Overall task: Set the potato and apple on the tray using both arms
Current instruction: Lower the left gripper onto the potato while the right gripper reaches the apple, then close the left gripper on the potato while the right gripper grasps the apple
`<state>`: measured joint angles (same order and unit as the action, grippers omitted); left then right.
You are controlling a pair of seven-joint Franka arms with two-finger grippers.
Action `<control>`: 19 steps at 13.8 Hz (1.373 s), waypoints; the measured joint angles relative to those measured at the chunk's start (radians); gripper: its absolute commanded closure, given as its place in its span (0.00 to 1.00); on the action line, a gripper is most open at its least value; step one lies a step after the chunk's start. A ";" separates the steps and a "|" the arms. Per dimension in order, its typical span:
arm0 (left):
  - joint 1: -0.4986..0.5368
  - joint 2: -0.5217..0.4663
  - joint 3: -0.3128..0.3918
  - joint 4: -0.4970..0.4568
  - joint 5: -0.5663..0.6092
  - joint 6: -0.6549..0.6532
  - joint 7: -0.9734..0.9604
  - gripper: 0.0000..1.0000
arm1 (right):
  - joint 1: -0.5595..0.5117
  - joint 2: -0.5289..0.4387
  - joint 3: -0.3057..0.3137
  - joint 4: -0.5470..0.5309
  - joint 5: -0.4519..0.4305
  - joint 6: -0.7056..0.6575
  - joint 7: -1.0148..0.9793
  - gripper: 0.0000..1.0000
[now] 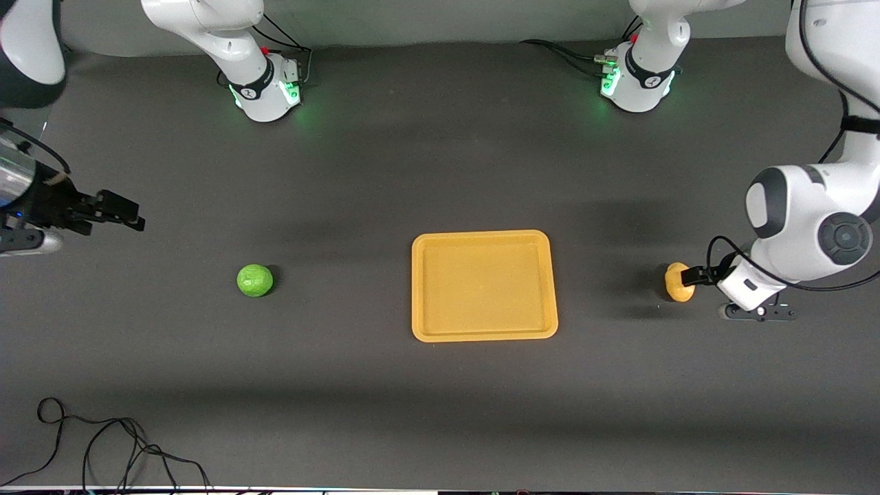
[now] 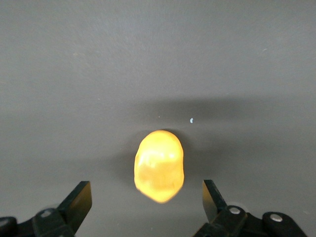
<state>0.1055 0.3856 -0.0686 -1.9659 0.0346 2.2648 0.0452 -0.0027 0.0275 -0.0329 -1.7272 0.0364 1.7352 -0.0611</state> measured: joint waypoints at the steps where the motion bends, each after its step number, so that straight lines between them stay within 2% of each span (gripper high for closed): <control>1: 0.001 0.021 0.000 -0.019 0.000 0.042 0.000 0.00 | 0.002 0.000 0.000 -0.041 0.001 0.048 0.000 0.00; 4: 0.005 0.065 0.000 -0.090 0.001 0.173 0.000 0.00 | 0.029 0.003 0.001 -0.174 0.001 0.207 0.000 0.03; 5: 0.005 0.077 0.000 -0.103 0.001 0.191 0.000 0.05 | 0.037 0.005 0.001 -0.215 0.001 0.255 0.000 0.05; 6: 0.005 0.086 0.000 -0.109 0.001 0.200 0.000 0.15 | 0.042 0.008 0.001 -0.252 0.001 0.301 0.000 0.06; 8: 0.005 0.093 0.000 -0.109 0.001 0.201 0.000 0.47 | 0.055 0.017 0.002 -0.316 0.001 0.385 0.000 0.06; 9: 0.005 0.092 0.000 -0.109 0.001 0.201 0.000 0.59 | 0.060 0.024 0.002 -0.341 0.001 0.412 0.000 0.06; 10: 0.005 0.090 0.000 -0.108 0.001 0.201 0.000 0.69 | 0.064 0.033 0.002 -0.359 0.001 0.436 0.000 0.05; 12: 0.005 0.083 0.000 -0.106 0.001 0.198 -0.001 0.83 | 0.081 0.053 0.002 -0.397 0.001 0.496 0.000 0.01; 15: 0.005 0.047 -0.001 -0.085 0.000 0.130 -0.004 0.85 | 0.098 0.076 0.002 -0.459 0.001 0.579 0.001 0.01; 19: 0.000 -0.031 -0.021 -0.007 -0.004 -0.009 -0.068 0.85 | 0.098 0.138 0.001 -0.502 0.001 0.658 0.001 0.01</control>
<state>0.1052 0.3545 -0.0895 -1.9732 0.0302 2.2560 -0.0224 0.0952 0.1655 -0.0323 -2.2289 0.0375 2.3929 -0.0597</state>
